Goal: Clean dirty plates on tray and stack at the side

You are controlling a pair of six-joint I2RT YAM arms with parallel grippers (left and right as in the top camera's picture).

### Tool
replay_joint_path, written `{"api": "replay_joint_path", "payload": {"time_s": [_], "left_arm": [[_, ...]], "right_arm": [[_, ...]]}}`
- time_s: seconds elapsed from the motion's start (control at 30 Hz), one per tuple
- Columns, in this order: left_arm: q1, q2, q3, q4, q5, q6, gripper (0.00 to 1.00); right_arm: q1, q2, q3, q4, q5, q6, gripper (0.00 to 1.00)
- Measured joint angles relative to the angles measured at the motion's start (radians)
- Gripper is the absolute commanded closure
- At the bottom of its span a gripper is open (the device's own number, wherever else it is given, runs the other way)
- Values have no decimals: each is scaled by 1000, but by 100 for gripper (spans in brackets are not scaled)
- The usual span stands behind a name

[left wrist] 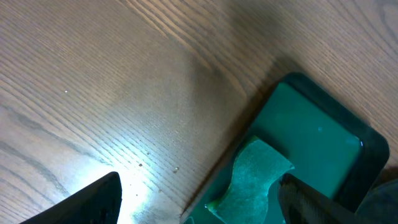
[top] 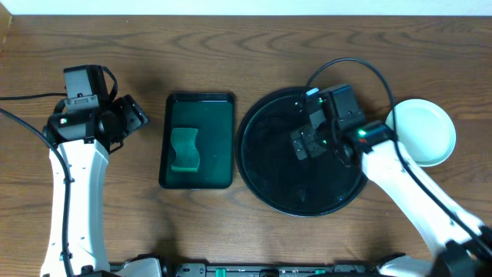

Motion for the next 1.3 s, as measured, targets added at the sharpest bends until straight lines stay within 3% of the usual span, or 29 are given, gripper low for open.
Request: {"api": "replay_joint_path", "payload": {"time_s": [0.4,0.73,1.13,1.3], "left_arm": [[0,0,0,0,0,0,20],[0,0,0,0,0,0,20],[0,0,0,0,0,0,20],[0,1,0,0,0,0,20]], "right_arm": [[0,-360,0,-33,70,-18,1],[-46,-716,-24,97,79,-81,1],[-276,-1208,-398,306,12,-91,1],[-364,-1331,-539,419,-53,-91,1]]}}
